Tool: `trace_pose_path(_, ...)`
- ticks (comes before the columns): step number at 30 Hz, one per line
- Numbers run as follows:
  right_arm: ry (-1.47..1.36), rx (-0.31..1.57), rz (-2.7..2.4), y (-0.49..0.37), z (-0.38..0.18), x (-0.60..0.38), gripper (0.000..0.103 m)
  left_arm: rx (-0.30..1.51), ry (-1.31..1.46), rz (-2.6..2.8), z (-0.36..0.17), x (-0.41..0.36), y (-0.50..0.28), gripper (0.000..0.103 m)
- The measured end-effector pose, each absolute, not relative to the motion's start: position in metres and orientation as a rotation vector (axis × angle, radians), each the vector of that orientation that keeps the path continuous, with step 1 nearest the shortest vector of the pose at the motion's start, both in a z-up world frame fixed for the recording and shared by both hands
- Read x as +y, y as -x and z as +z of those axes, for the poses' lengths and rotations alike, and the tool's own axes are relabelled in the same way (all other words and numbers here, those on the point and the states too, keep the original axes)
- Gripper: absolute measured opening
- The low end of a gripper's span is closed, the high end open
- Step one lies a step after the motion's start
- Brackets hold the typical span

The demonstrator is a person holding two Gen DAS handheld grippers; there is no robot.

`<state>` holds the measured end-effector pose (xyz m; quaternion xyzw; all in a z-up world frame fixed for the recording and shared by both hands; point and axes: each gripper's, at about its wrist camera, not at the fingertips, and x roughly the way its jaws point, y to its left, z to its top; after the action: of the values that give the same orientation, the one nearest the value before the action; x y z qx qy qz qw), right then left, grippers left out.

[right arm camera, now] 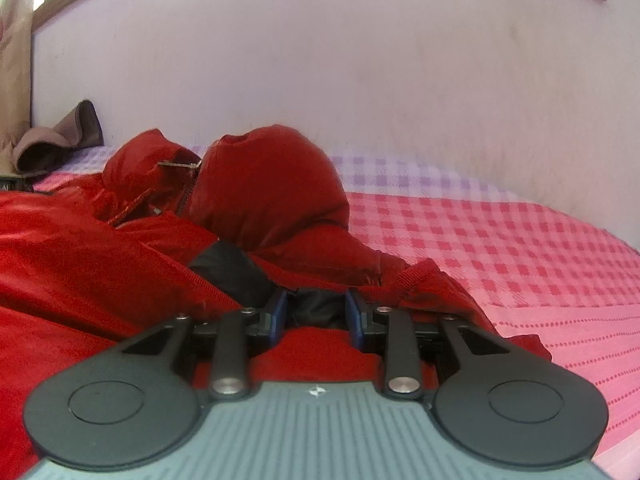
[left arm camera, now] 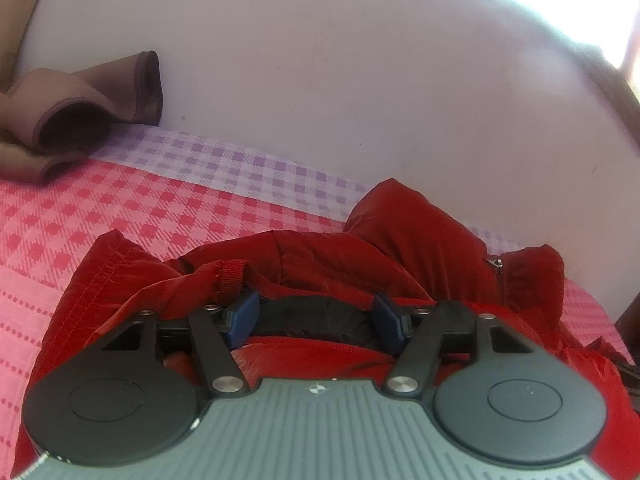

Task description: Fold large clothes

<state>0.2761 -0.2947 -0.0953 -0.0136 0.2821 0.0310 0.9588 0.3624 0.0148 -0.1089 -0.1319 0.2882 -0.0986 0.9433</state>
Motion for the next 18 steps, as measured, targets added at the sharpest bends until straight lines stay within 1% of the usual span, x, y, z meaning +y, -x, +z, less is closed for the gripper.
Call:
trace_pose_path(11,0.006,0.566,0.075,-0.274,-0.094,-0.296,0.030,0.630,0.212,-0.300,-0.102,0.025,-0.364,0.066)
trace_pose_path(18,0.004,0.563,0.078,-0.275,-0.094,-0.298,0.030,0.583,0.230,-0.302,-0.108,0.028,-0.358,0.066)
